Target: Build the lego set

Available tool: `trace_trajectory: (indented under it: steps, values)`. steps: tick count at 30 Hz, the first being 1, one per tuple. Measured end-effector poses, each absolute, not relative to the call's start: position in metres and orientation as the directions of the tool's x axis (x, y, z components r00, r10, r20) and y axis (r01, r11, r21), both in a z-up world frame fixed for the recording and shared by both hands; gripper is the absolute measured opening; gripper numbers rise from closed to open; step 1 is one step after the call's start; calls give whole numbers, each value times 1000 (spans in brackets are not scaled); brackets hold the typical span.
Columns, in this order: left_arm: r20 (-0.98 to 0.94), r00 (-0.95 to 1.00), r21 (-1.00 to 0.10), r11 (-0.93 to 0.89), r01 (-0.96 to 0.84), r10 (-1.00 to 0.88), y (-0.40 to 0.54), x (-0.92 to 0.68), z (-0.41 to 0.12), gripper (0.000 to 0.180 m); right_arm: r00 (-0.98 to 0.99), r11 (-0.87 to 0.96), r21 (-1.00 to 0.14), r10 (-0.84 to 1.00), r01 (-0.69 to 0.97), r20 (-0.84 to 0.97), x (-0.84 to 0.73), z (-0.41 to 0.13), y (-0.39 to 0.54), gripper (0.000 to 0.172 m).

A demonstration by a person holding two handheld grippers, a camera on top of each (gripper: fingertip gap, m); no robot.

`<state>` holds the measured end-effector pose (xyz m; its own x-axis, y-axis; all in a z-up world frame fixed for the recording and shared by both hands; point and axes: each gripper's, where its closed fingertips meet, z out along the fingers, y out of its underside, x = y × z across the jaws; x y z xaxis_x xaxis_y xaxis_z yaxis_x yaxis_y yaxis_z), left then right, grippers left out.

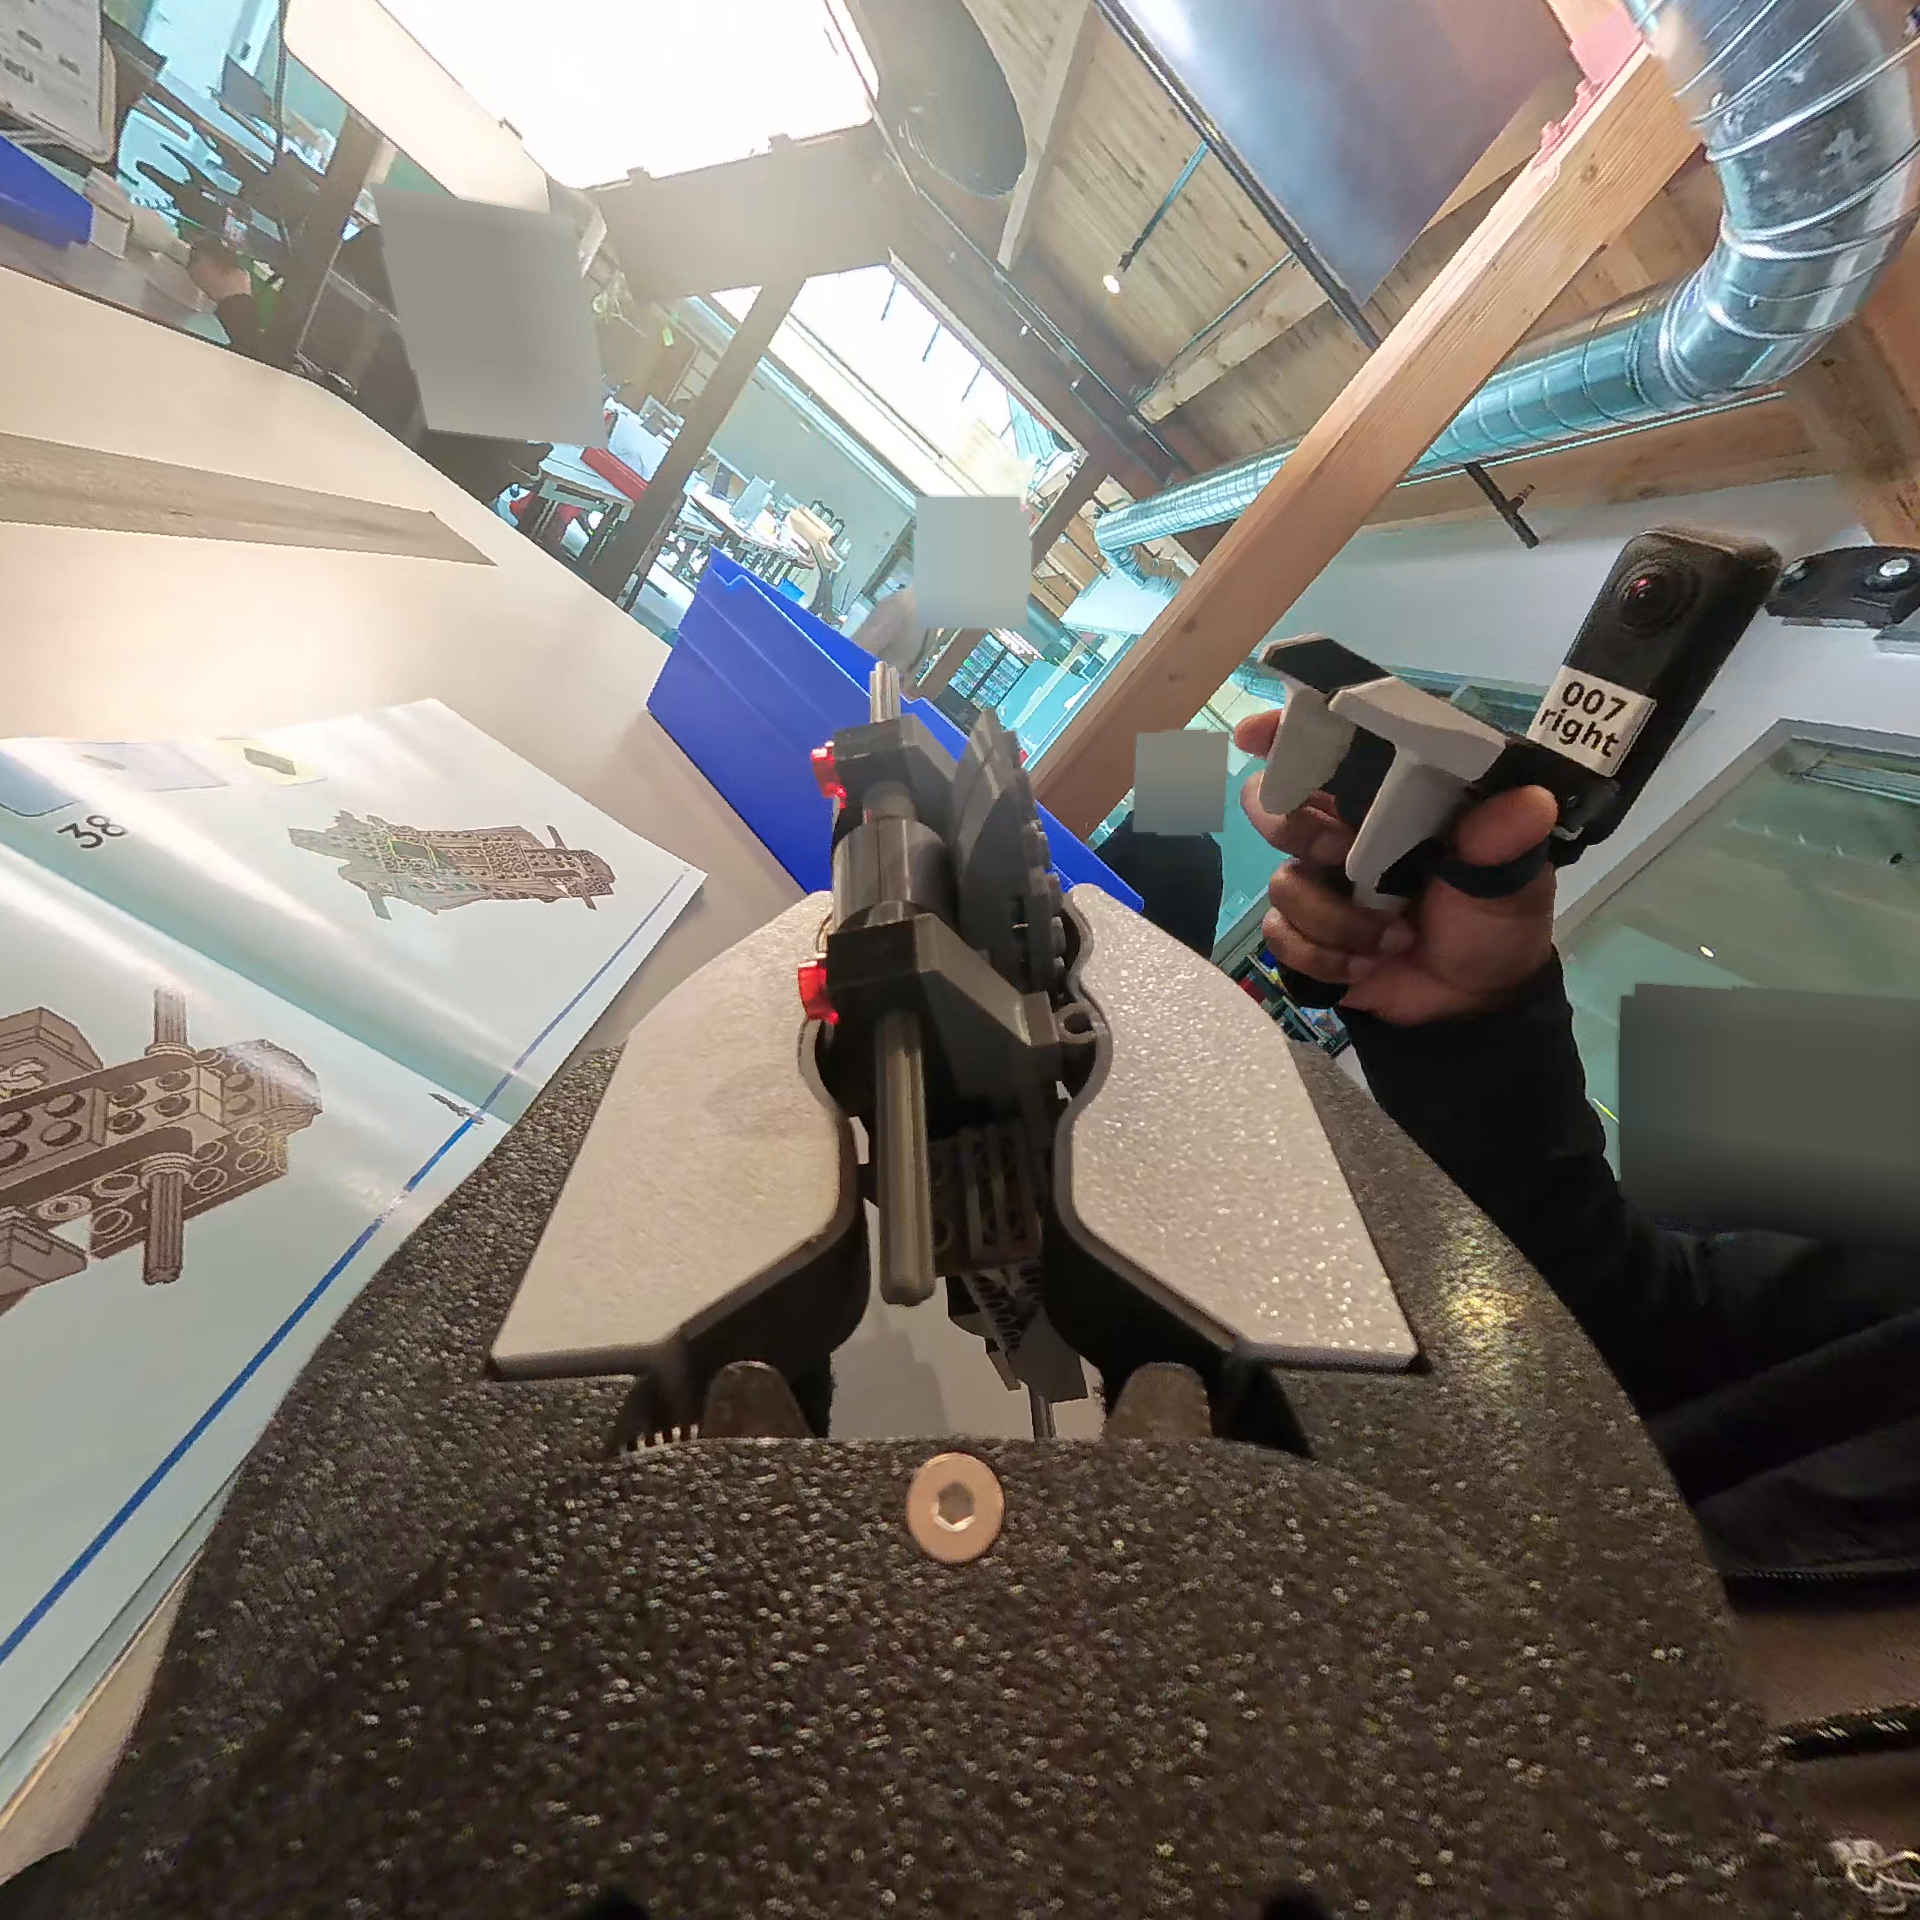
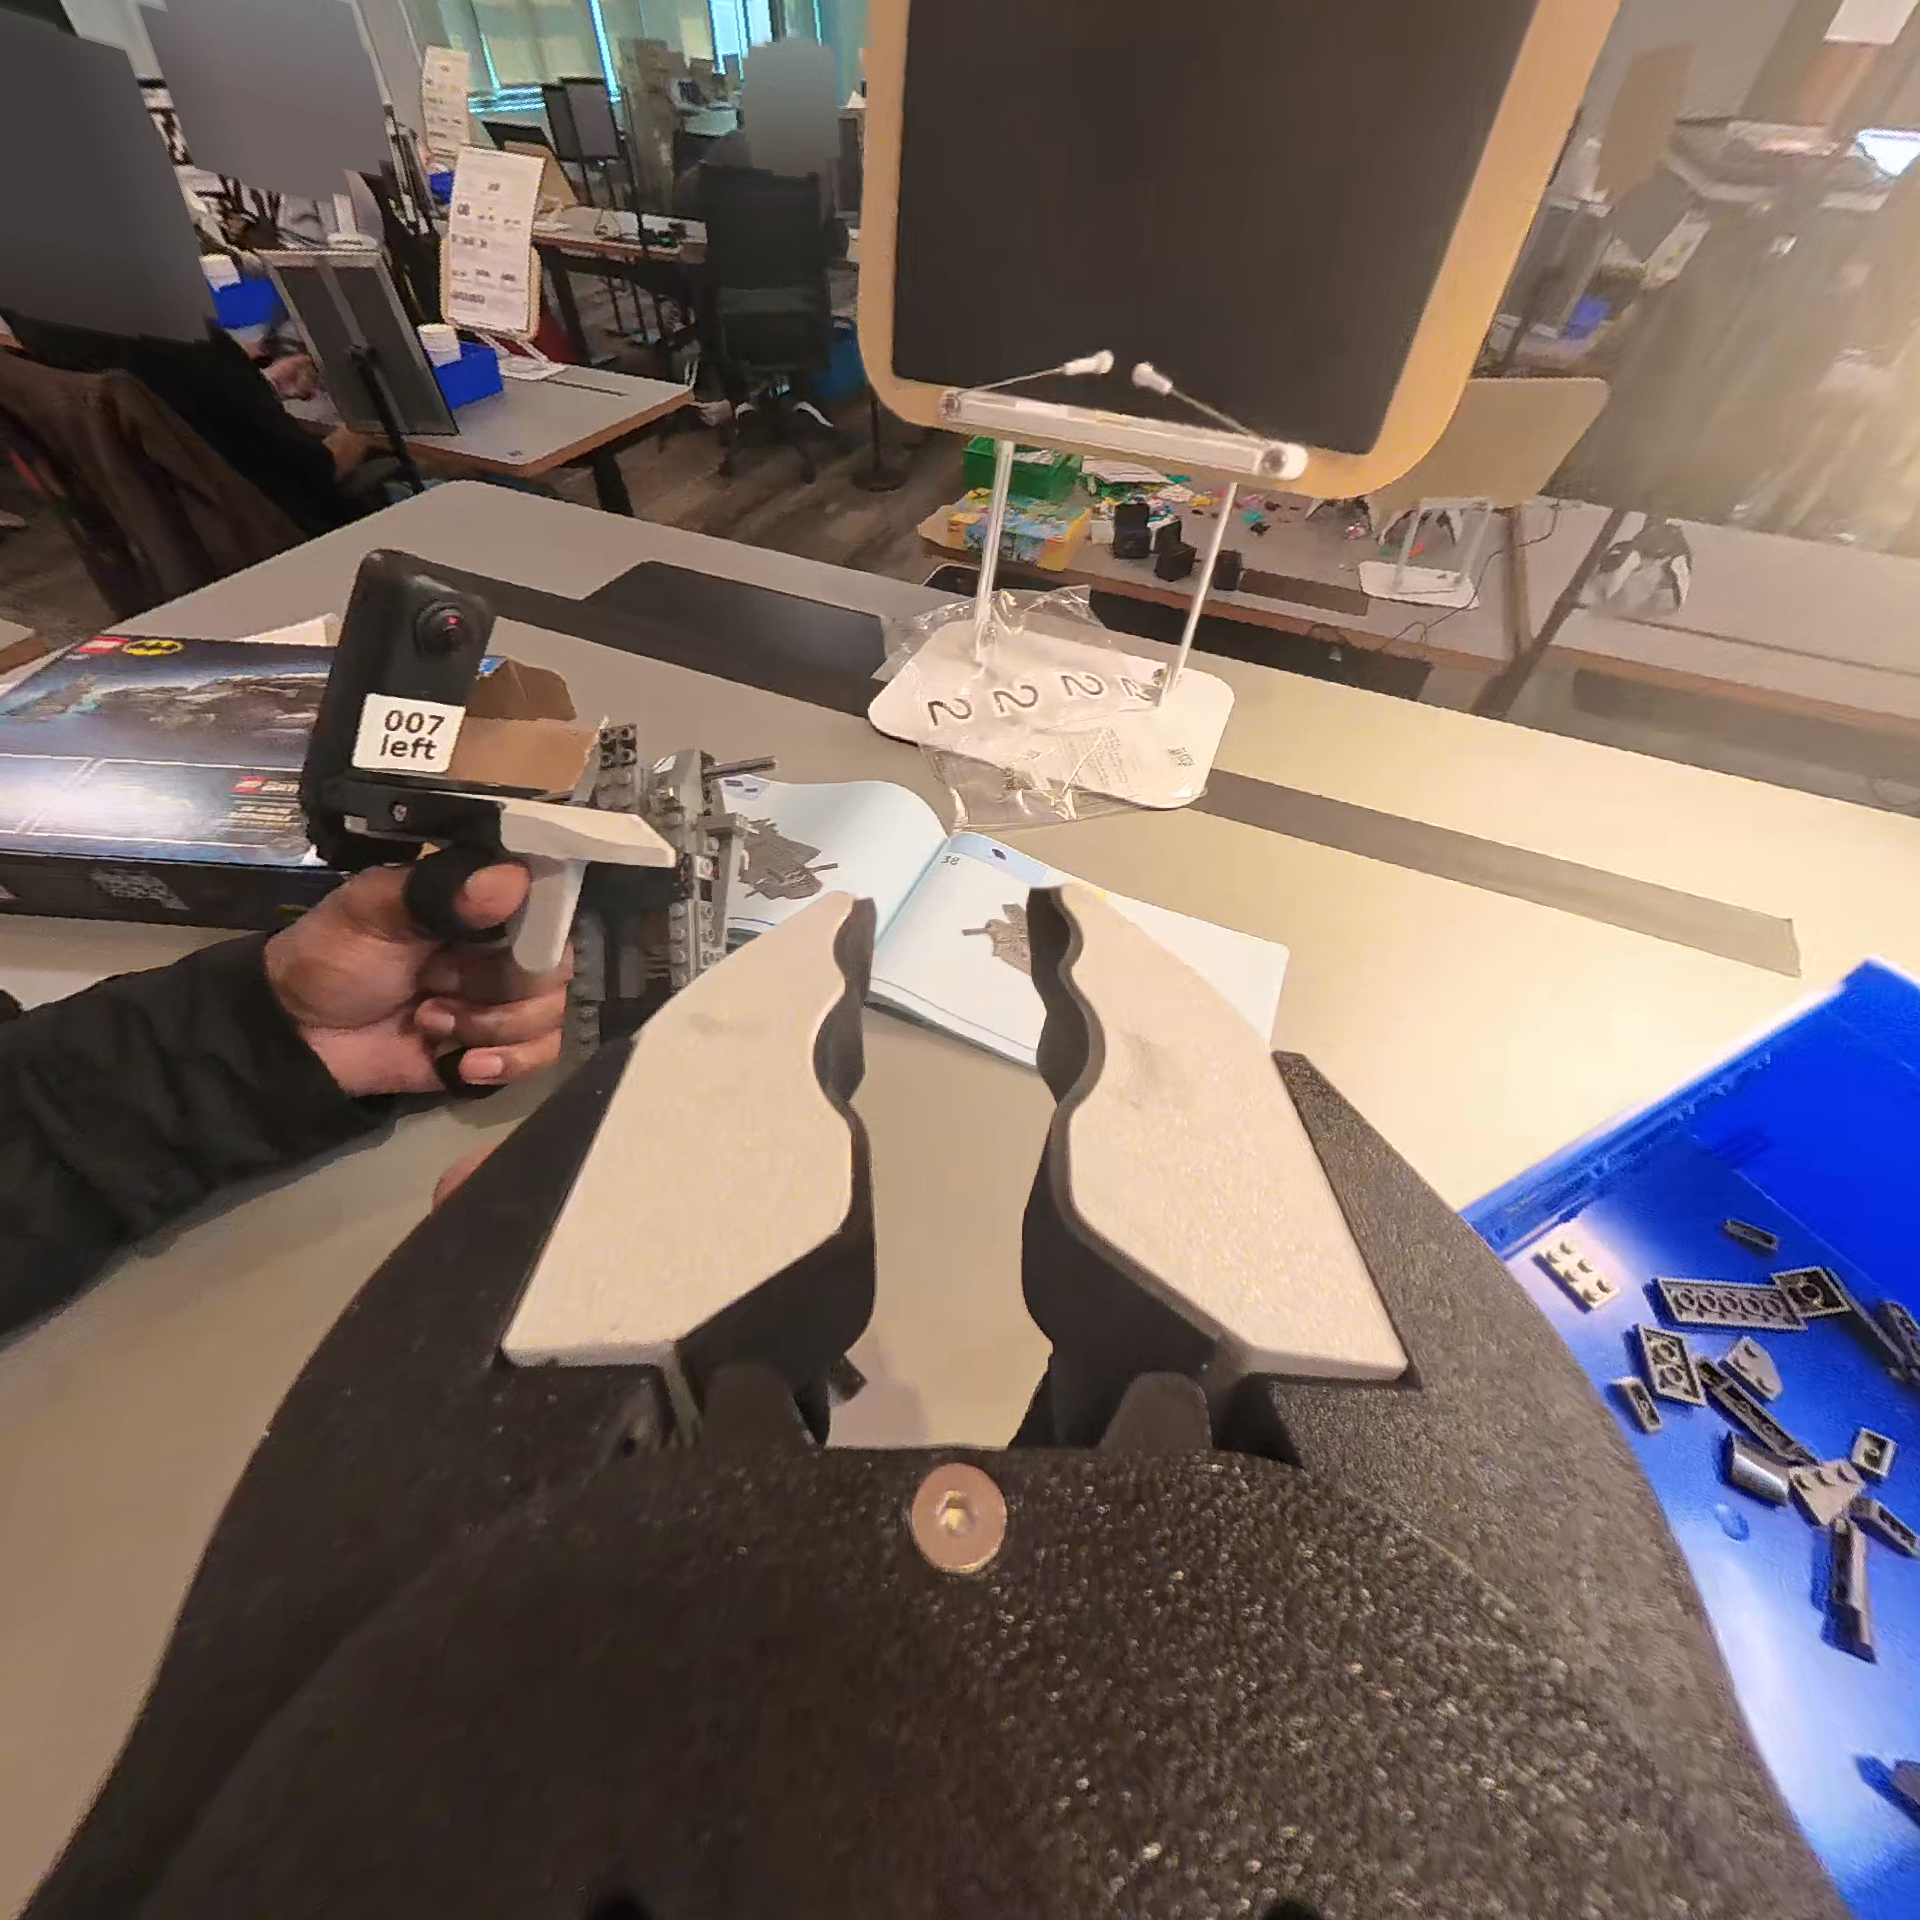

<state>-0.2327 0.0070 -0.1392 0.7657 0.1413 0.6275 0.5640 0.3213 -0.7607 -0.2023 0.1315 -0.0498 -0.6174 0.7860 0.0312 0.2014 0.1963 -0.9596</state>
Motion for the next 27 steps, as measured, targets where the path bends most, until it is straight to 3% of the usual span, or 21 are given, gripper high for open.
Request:
trace_trajectory:
  steps: [10,27]
  values:
    - [658,753,-672,476,567,32,-20,-240,-116,37,-673,167,-978,738,127,39,-179,-18,116,30]
    - [657,753,-693,410,593,21,-5,-232,-123,37,-710,191,-965,704,182,6,-182,-47,92,30]
